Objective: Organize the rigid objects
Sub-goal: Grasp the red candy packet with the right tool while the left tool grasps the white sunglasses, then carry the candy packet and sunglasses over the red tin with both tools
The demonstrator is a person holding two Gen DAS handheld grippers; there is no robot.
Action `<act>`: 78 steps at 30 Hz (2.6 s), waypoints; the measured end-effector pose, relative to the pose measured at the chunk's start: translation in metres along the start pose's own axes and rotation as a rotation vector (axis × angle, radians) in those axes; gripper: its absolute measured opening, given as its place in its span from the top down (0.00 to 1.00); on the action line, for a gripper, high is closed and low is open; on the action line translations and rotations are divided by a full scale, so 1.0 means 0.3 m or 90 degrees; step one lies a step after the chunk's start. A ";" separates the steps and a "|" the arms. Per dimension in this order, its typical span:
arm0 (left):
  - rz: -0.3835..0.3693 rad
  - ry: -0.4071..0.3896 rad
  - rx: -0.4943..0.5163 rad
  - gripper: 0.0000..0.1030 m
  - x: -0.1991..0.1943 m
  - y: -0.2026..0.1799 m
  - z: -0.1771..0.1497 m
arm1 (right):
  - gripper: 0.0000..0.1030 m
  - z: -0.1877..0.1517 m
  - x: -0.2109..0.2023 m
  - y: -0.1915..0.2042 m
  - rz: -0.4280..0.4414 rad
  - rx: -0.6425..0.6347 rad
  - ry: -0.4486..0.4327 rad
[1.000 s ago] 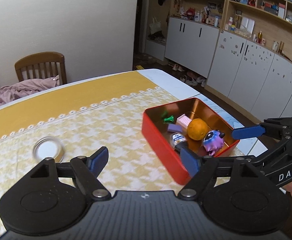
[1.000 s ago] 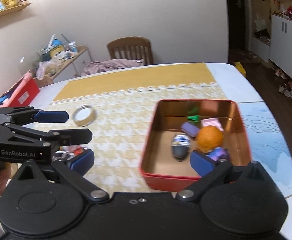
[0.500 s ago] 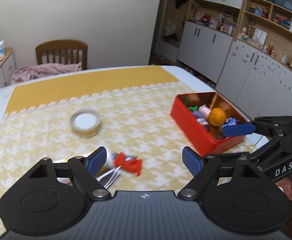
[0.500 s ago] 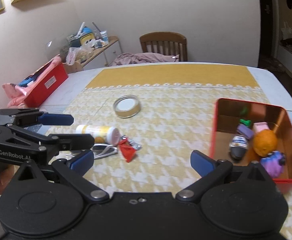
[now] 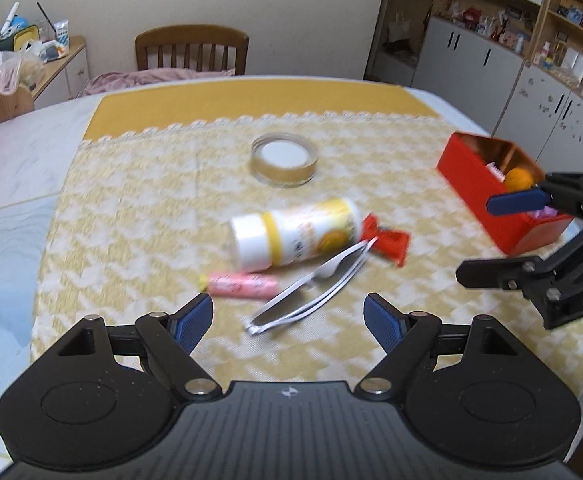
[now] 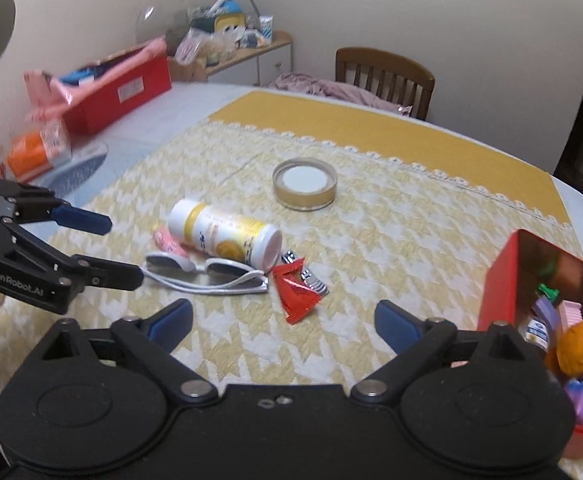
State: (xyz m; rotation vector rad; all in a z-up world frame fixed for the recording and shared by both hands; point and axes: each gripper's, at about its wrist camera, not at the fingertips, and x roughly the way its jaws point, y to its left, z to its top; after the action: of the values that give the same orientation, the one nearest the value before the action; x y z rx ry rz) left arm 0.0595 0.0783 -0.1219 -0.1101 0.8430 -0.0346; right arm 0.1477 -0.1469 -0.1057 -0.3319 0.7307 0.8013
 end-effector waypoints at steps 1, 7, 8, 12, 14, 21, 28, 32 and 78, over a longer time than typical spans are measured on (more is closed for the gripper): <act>-0.002 0.003 0.003 0.20 0.007 0.007 -0.006 | 0.13 0.002 0.016 0.004 -0.003 -0.004 0.006; -0.001 0.015 0.031 0.20 0.052 0.005 -0.025 | 0.24 0.010 0.096 0.013 -0.023 -0.040 0.033; 0.000 0.017 0.034 0.20 0.061 0.005 -0.026 | 0.25 0.011 0.110 0.016 -0.024 -0.048 0.038; -0.002 0.022 0.037 0.21 0.091 0.006 -0.023 | 0.34 0.018 0.151 0.030 -0.024 -0.088 0.055; -0.004 0.019 0.048 0.21 0.099 0.000 -0.021 | 0.35 0.021 0.168 0.042 -0.024 -0.116 0.061; -0.003 0.036 0.081 0.36 0.140 -0.022 -0.023 | 0.45 0.036 0.220 0.034 -0.007 -0.136 0.077; -0.031 0.045 0.114 0.39 0.163 -0.028 -0.006 | 0.46 0.050 0.249 0.033 0.013 -0.152 0.083; -0.046 0.046 0.140 0.39 0.173 -0.041 0.009 | 0.51 0.058 0.269 0.029 0.026 -0.147 0.090; -0.059 0.069 0.003 0.80 0.121 -0.101 0.031 | 0.80 -0.022 0.033 0.004 0.026 0.056 0.049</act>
State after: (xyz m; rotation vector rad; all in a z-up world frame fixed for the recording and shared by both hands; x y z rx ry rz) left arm 0.0910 0.0462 -0.1394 -0.1447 0.9451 -0.1309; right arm 0.1484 -0.1443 -0.1172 -0.2705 0.8442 0.7950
